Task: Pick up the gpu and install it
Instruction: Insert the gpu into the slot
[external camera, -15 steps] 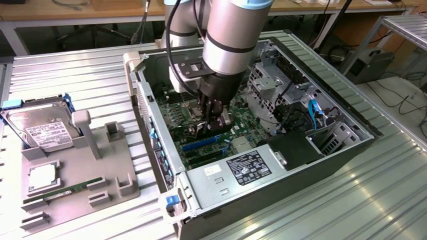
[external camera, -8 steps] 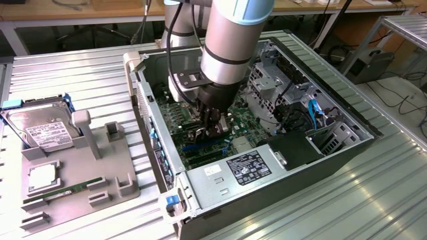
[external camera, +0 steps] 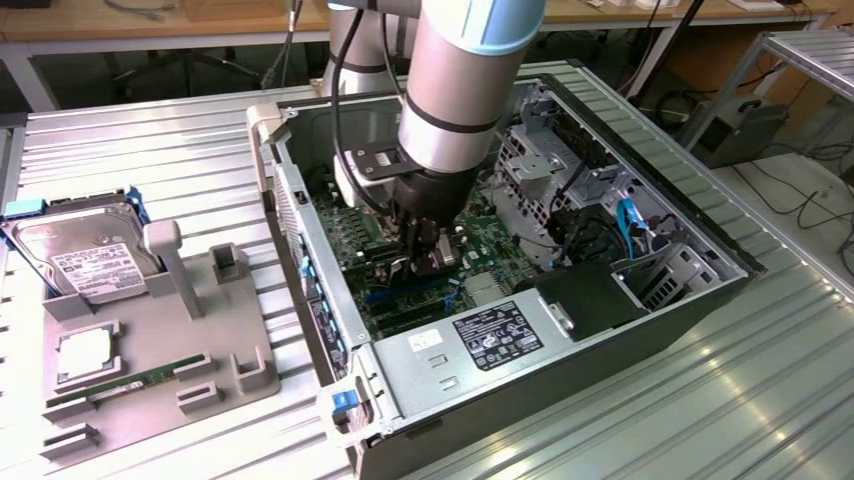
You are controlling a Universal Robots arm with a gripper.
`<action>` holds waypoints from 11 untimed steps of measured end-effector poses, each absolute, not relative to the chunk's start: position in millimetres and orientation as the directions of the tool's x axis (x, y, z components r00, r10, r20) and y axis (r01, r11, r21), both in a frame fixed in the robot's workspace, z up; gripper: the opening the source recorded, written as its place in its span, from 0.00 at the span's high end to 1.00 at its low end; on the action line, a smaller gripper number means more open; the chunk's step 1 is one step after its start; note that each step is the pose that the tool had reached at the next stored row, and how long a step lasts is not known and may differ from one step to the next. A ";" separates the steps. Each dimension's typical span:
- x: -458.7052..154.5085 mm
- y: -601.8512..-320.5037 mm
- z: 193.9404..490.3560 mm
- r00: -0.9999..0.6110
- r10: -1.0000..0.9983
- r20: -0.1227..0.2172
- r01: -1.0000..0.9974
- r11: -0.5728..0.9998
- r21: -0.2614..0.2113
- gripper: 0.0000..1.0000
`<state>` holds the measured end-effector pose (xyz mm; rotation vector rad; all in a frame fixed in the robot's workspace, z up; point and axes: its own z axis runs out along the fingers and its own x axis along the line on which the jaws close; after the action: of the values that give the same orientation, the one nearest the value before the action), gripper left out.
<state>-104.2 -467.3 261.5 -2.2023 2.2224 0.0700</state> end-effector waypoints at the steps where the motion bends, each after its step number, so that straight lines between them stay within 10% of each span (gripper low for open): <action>1: -104.5 -467.4 261.1 -0.010 -0.999 -0.040 -1.000 0.009 0.023 0.74; 11: -105.9 -467.4 257.8 -0.010 -0.999 -0.040 -1.000 0.009 0.023 0.74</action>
<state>-105.9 -467.4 257.8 -2.2025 2.2225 0.0698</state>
